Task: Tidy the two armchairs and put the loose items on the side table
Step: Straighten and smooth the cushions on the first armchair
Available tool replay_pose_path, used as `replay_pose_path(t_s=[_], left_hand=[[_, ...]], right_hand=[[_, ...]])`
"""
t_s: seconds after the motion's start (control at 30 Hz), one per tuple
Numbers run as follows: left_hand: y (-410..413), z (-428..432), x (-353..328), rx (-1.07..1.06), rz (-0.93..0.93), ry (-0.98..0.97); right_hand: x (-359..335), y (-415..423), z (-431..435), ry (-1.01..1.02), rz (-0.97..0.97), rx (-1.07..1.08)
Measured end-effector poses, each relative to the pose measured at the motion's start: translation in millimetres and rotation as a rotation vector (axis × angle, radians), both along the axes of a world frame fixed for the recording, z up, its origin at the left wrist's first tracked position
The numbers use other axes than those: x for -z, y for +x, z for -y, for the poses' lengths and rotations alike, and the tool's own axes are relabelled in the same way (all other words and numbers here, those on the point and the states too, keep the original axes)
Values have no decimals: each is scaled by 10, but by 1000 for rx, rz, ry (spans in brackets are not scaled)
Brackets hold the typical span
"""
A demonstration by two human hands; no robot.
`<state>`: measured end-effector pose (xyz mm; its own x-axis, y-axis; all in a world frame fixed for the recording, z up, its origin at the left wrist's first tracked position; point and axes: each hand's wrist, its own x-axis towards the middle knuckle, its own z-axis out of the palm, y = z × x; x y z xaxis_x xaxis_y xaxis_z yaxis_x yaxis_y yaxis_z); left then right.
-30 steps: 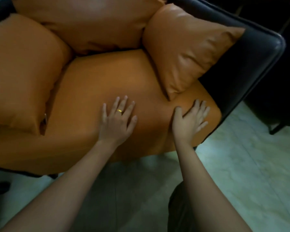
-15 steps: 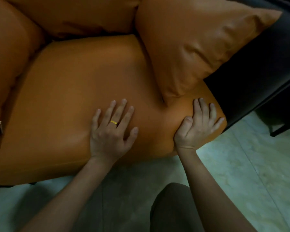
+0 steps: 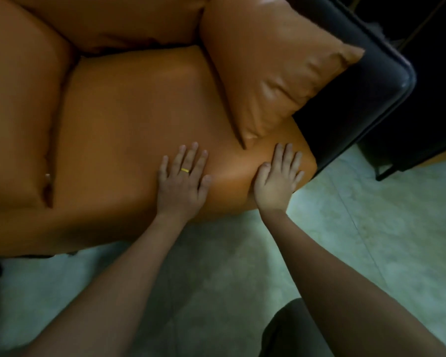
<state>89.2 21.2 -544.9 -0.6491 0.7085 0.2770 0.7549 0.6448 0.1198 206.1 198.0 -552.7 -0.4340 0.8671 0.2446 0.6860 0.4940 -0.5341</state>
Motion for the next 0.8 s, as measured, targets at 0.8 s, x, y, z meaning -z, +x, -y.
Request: replay_pose_path(t_s=[0.8], left_hand=[[1434,1374,-4050,-639,1418,158]], right_hand=[[-4065,1675,966,-1055,250,-192]])
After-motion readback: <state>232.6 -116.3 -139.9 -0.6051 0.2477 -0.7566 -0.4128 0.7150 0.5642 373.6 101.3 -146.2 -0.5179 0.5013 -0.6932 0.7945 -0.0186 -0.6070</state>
